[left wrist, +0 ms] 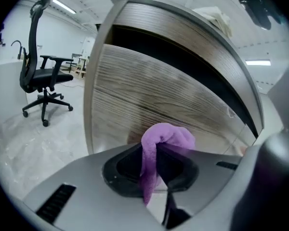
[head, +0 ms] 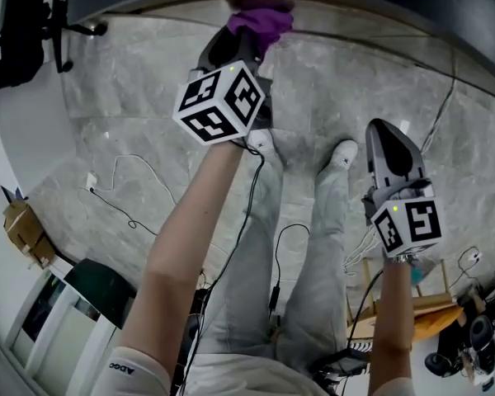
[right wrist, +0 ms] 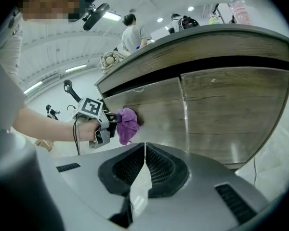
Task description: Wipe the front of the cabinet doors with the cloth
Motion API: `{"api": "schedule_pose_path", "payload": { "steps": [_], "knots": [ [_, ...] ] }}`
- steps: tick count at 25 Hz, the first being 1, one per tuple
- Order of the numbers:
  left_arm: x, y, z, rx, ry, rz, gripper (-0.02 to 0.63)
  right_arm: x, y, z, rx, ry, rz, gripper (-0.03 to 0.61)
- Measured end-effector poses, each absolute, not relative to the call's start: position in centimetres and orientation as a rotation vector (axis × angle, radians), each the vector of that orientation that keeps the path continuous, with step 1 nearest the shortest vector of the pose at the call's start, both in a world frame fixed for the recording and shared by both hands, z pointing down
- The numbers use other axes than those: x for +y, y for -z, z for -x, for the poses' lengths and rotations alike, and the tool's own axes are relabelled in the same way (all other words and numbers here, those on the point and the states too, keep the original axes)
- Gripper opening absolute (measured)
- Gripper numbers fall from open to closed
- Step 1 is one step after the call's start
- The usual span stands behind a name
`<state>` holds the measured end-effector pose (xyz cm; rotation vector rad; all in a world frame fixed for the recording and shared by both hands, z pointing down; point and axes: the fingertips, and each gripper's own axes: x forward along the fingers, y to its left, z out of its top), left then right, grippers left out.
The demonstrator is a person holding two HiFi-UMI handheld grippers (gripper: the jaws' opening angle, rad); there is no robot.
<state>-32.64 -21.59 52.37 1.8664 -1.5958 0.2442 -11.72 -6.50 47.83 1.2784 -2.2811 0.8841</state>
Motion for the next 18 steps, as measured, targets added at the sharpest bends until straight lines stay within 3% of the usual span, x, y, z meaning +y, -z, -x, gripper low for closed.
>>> {"api": "schedule_pose_path", "payload": {
  "steps": [10,18],
  "knots": [
    [-22.6,-51.2,44.5,-1.714,-0.227,-1.811,0.06,-8.1,-46.8,23.2,-2.377,-0.857,-1.126,0.029],
    [-20.6,-49.8,50.8,-1.897,-0.111,-1.637,0.06,-7.2,-46.4,22.7,-2.393,-0.827,-1.064,0.029]
  ]
}}
